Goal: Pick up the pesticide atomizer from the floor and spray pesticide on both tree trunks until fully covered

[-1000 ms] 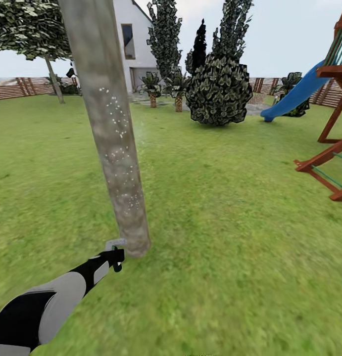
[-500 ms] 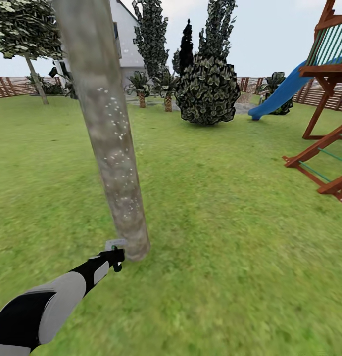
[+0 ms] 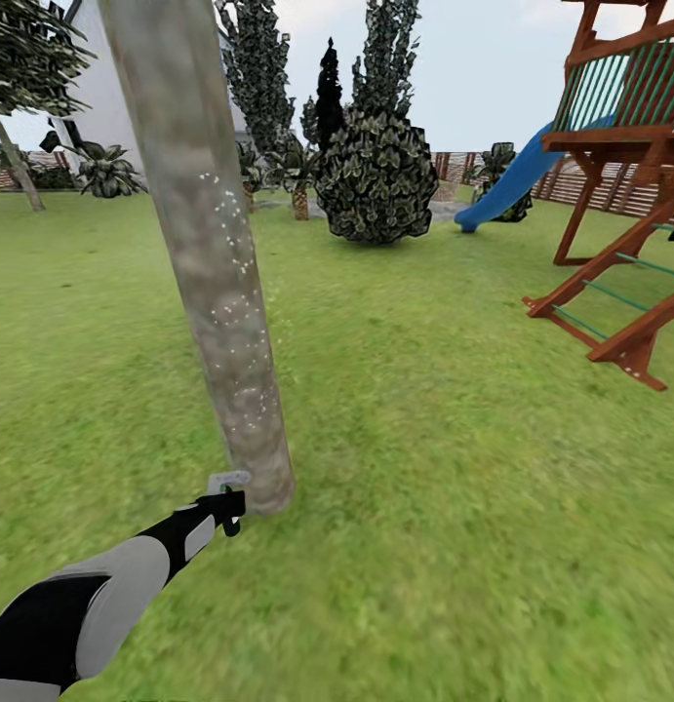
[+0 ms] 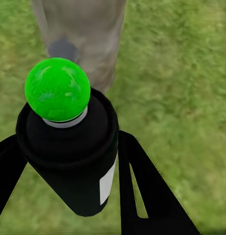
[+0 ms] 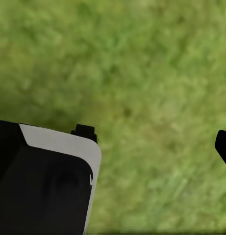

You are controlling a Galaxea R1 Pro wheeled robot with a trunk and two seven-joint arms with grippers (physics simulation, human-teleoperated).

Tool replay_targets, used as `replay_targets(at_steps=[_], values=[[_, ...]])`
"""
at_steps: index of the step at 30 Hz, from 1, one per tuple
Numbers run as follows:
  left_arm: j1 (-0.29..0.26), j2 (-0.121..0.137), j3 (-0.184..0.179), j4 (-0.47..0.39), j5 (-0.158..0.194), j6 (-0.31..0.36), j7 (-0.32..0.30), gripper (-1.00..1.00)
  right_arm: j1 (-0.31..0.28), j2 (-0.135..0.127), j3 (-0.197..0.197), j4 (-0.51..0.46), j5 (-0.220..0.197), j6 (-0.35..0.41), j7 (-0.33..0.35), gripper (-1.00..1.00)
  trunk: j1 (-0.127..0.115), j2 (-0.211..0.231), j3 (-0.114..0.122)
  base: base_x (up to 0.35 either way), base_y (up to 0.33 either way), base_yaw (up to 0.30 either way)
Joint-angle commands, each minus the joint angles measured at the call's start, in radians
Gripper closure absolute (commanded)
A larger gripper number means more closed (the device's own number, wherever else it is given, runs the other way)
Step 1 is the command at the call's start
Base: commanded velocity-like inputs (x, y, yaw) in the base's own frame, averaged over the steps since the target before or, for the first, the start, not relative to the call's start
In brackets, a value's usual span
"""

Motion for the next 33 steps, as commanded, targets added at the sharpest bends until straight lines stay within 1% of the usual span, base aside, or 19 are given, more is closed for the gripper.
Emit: replay_targets(at_steps=[1,4,10,14,24,33], values=[[-0.001,0.0,0.005,0.0,0.006,-0.001,-0.004,1.0,-0.001,0.0,0.008,0.002,-0.007,-0.004,-0.002,-1.0,0.0,-0.001,-0.001,-0.194,0.313,-0.199],[-0.001,0.0,0.005,0.0,0.006,-0.001,-0.004,1.0,-0.001,0.0,0.008,0.002,-0.007,-0.004,-0.002,-1.0,0.0,-0.001,-0.002,-0.184,0.313,-0.266],[-0.001,0.0,0.005,0.0,0.006,-0.001,-0.004,1.0,-0.001,0.0,0.008,0.002,-0.007,-0.004,-0.002,-1.0,0.0,-0.001,-0.005,-0.02,0.343,-0.283],[-0.001,0.0,0.005,0.001,0.006,-0.001,-0.004,1.0,-0.001,0.0,0.008,0.002,-0.007,-0.004,-0.002,-1.0,0.0,-0.001,-0.006,-0.033,0.349,-0.075],[-0.001,0.0,0.005,0.001,0.006,-0.001,-0.004,1.0,-0.001,0.0,0.008,0.002,-0.007,-0.004,-0.002,-1.0,0.0,-0.001,-0.006,-0.12,0.341,-0.011],[-0.001,0.0,0.005,0.0,0.006,-0.001,-0.004,1.0,-0.001,0.0,0.008,0.002,-0.007,-0.004,-0.002,-1.0,0.0,-0.001,-0.006,-0.008,0.341,-0.265]])
